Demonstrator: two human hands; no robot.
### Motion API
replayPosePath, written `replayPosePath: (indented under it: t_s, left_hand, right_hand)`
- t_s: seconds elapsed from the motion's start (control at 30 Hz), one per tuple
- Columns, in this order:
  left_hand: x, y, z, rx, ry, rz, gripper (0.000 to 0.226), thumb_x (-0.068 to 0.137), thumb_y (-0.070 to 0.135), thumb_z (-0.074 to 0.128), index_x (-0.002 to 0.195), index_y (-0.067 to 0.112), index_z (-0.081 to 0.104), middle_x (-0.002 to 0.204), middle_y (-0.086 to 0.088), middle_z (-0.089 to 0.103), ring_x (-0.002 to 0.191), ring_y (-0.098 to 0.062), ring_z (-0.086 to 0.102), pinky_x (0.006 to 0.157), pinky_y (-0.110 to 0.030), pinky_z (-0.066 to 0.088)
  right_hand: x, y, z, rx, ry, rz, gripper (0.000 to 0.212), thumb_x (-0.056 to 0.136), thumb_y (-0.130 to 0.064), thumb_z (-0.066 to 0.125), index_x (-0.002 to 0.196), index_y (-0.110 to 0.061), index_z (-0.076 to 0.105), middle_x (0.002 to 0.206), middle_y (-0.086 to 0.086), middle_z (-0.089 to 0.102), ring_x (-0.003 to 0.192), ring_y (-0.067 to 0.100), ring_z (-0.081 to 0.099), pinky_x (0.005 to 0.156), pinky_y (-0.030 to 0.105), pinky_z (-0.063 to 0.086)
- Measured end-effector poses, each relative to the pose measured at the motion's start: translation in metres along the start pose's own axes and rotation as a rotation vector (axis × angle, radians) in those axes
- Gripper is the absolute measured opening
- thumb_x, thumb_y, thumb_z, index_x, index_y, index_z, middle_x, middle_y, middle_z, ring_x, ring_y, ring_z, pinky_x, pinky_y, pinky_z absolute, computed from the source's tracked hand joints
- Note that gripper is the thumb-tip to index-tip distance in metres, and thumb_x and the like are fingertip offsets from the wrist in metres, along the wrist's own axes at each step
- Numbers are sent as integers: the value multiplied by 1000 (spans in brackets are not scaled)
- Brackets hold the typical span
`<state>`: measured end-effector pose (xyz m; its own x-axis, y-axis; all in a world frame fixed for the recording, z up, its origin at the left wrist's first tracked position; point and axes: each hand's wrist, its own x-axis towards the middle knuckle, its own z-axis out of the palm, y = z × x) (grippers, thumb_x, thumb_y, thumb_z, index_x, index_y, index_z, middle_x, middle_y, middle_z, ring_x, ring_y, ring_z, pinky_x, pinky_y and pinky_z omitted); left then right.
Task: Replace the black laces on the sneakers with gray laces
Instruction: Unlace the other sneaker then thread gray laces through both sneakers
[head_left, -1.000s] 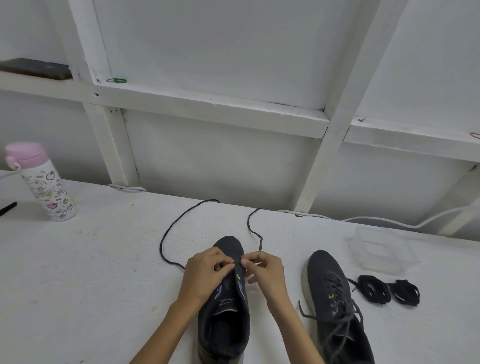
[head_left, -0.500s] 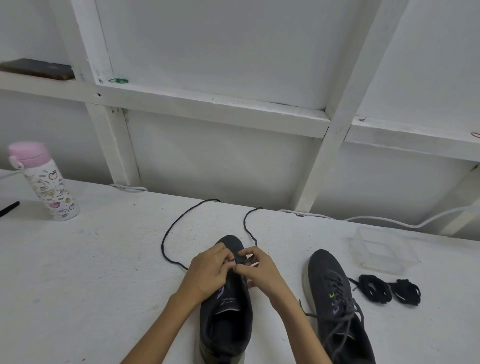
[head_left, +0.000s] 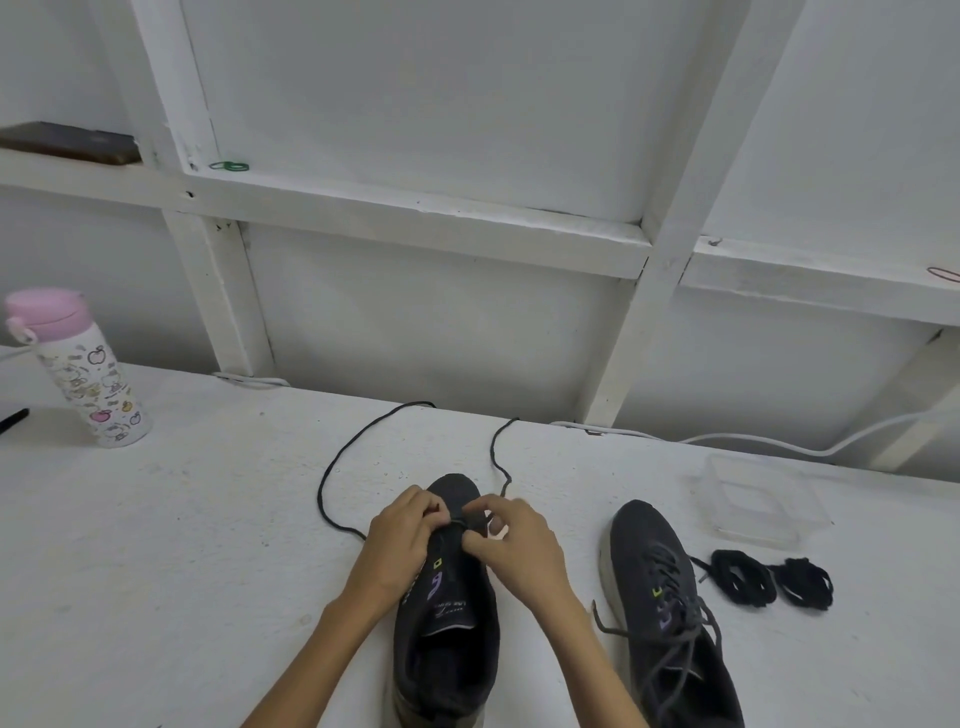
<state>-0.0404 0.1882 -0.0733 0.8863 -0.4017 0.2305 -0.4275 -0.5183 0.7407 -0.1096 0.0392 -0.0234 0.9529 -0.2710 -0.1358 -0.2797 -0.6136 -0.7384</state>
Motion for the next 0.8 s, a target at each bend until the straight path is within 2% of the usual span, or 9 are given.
replayPosePath:
  t_s: [0.1, 0.23, 0.33, 0.4, 0.5, 0.6, 0.67, 0.8]
  left_hand:
    - [-2, 1, 0, -55, 5, -6, 23, 95, 10, 54, 81, 28, 57, 87, 14, 59, 81, -5, 57, 71, -15, 42]
    - [-5, 2, -2, -181, 78, -38, 16, 91, 10, 62, 83, 23, 67, 84, 12, 64, 78, -8, 61, 67, -17, 49]
    - [-7, 2, -4, -314, 124, -137, 15, 87, 9, 69, 83, 23, 72, 84, 14, 69, 73, -12, 64, 64, -27, 56]
    - [-8, 2, -5, -352, 131, -184, 16, 86, 9, 70, 86, 24, 74, 84, 15, 71, 73, -12, 66, 66, -29, 58]
    - [-6, 8, -7, -366, 134, -209, 20, 83, 7, 72, 87, 26, 73, 82, 17, 72, 76, -5, 66, 66, -25, 58]
    - [-6, 13, -7, -351, 134, -212, 21, 80, 7, 75, 88, 26, 71, 81, 19, 71, 80, 0, 66, 67, -20, 55]
    - [-9, 15, -5, -346, 150, -218, 22, 79, 8, 76, 90, 26, 70, 80, 20, 70, 81, 1, 66, 69, -16, 53]
    - [-11, 17, -3, -378, 171, -223, 28, 79, 8, 77, 95, 27, 66, 76, 17, 72, 76, 0, 67, 67, -9, 49]
  right_hand:
    - [4, -14, 5, -314, 115, -136, 24, 85, -35, 60, 107, -37, 69, 101, -8, 48, 91, 11, 55, 66, 25, 37]
    - [16, -20, 13, -373, 128, -218, 17, 91, -27, 57, 98, -25, 72, 92, -8, 47, 81, 12, 47, 66, 26, 36]
    - [21, -13, 19, -197, 138, -161, 10, 90, -19, 59, 92, -20, 68, 94, -6, 62, 86, 13, 55, 70, 27, 40]
    - [20, -9, 21, -79, 134, -133, 6, 90, -16, 59, 90, -21, 63, 95, -5, 65, 87, 13, 57, 73, 26, 43]
    - [21, -4, 22, -7, 114, -162, 11, 89, -16, 61, 85, -26, 59, 92, -7, 66, 86, 9, 58, 75, 25, 46]
    - [23, 1, 23, 119, 117, -187, 12, 87, -13, 65, 82, -24, 64, 84, -11, 67, 79, 1, 58, 68, 13, 41]
    - [25, 4, 24, 203, 112, -188, 12, 84, -9, 66, 80, -20, 69, 80, -10, 68, 77, -3, 58, 67, 10, 39]
    - [28, 7, 20, 332, 48, -179, 12, 81, -5, 70, 79, -16, 75, 80, -2, 72, 71, 0, 59, 67, 12, 42]
